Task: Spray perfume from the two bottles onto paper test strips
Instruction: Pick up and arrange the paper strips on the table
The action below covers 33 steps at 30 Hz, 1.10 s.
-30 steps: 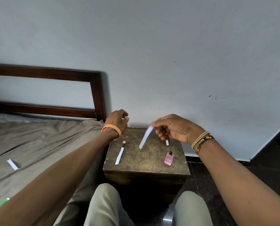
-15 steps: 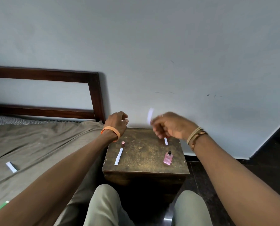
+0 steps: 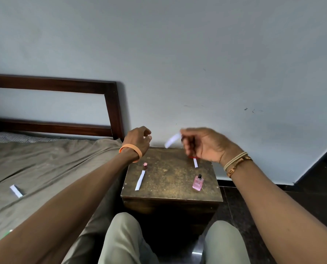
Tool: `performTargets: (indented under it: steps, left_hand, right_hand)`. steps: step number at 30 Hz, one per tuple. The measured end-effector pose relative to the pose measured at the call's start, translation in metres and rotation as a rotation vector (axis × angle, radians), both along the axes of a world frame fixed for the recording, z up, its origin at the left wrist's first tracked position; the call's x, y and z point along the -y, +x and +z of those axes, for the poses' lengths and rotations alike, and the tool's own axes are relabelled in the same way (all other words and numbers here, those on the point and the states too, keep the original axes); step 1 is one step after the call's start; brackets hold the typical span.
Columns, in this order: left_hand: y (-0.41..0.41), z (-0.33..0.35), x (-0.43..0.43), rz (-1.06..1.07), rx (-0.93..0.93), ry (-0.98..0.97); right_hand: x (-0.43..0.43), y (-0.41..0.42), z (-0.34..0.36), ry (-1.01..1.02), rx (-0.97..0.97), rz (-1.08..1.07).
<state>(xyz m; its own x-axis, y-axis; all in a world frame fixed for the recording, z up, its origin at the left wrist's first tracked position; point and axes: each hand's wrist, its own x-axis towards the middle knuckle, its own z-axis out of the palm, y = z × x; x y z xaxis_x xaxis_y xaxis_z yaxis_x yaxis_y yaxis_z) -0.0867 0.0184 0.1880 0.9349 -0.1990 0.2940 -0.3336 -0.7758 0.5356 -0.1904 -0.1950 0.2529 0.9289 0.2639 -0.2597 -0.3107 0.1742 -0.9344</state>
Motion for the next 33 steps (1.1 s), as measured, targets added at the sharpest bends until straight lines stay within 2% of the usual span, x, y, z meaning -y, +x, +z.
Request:
performTargets:
  steps: [1, 2, 3, 5, 6, 7, 10, 11, 12, 13, 16, 17, 20, 22, 25, 26, 33]
  left_hand:
    - [-0.001, 0.0, 0.001, -0.001, 0.0, 0.0]
    - [-0.001, 0.001, 0.002, -0.007, 0.0, 0.003]
    - [-0.002, 0.0, 0.003, -0.011, 0.002, 0.007]
    - [-0.002, -0.002, 0.002, -0.011, 0.001, 0.01]
    - [-0.003, -0.001, 0.002, -0.011, 0.001, 0.012]
    - [-0.002, -0.002, 0.002, -0.011, 0.003, 0.012]
    - [-0.002, -0.001, 0.0, -0.006, 0.003, 0.01]
    - [-0.002, -0.002, -0.001, -0.006, -0.001, 0.009]
    - [-0.003, -0.002, 0.0, -0.005, -0.004, 0.013]
    - [-0.003, -0.003, 0.0, -0.003, -0.01, 0.018]
    - [-0.003, -0.006, 0.0, 0.003, -0.028, 0.018]
    - [-0.003, -0.007, 0.0, 0.0, -0.027, 0.016]
    - [-0.006, -0.008, 0.001, -0.033, -0.073, -0.022]
    - [-0.007, -0.012, 0.004, -0.13, -0.256, -0.109]
    - [-0.017, -0.016, 0.008, -0.29, -0.677, -0.311]
    - [-0.02, -0.016, 0.011, -0.327, -0.724, -0.321]
    - [-0.036, -0.026, 0.033, -0.405, -0.724, -0.366]
  right_hand:
    - [0.001, 0.0, 0.006, 0.183, 0.012, -0.026]
    - [0.001, 0.002, 0.007, 0.233, 0.012, -0.041]
    - [0.0, 0.003, 0.006, 0.118, -0.012, -0.051]
    - [-0.003, 0.0, -0.009, -0.484, -0.045, 0.024]
    - [-0.004, -0.002, -0.016, -0.65, -0.046, 0.063]
    - [-0.005, -0.005, -0.018, -0.615, -0.043, 0.086]
    - [0.0, -0.006, -0.001, 0.061, 0.027, 0.028]
    - [0.002, -0.005, 0.006, 0.212, 0.056, 0.007]
    - [0.004, -0.003, 0.009, 0.26, 0.067, 0.005]
    - [0.006, 0.0, 0.005, 0.178, 0.048, 0.001]
    - [0.003, 0.001, -0.023, -0.684, -0.049, 0.014]
    - [0.002, 0.0, -0.033, -0.75, -0.075, 0.013]
    - [0.003, 0.0, -0.042, -0.543, -0.097, -0.105]
    - [0.003, -0.001, -0.041, -0.623, -0.068, -0.139]
    - [-0.001, 0.003, -0.044, -0.745, -0.013, -0.117]
    - [-0.001, 0.005, -0.044, -0.8, 0.013, -0.098]
    - [-0.014, 0.012, -0.052, -1.028, 0.169, -0.04]
